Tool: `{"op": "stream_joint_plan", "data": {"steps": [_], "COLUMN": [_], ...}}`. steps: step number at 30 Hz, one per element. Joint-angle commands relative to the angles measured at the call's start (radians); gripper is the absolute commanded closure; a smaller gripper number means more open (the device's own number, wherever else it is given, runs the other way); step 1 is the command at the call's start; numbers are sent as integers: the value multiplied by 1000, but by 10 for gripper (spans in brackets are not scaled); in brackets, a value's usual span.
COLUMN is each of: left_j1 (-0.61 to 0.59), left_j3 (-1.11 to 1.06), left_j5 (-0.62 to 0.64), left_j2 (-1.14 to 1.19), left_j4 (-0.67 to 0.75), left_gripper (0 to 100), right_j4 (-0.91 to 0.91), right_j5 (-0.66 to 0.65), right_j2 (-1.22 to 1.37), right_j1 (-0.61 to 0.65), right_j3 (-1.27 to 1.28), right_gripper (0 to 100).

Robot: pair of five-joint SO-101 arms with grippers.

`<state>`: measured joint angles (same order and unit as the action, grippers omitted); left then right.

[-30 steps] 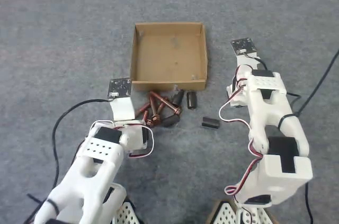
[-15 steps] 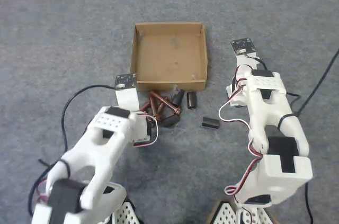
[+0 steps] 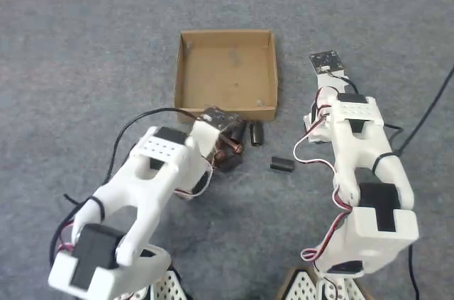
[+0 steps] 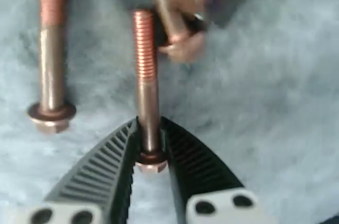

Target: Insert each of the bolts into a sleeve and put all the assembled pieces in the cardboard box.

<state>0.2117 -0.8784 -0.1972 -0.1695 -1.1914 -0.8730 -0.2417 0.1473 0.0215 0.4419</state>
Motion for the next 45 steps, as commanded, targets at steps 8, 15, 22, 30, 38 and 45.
{"op": "stream_joint_plan", "data": {"steps": [8,15,22,30,38,45], "left_j1": [-21,-32,-25,-8,81,199], "left_j3": [119,143,143,171,170,88], "left_j5": [-623,-482,-239,-152,-152,-181], "left_j2": [-3,-3,-3,-3,-3,0], "left_j4": [-226,-180,-49,-258,-408,-293], "left_gripper": [986,863,912,988,989,989], "right_j4": [13,15,15,15,15,15], "right_j5": [-14,-14,-14,-14,-14,-14], "right_j2": [-7,-7,-7,-7,-7,-7], "right_j1": [2,2,2,2,4,4], "right_j3": [-5,-6,-6,-8,-9,-9], "right_gripper": [993,993,993,993,993,993]}}
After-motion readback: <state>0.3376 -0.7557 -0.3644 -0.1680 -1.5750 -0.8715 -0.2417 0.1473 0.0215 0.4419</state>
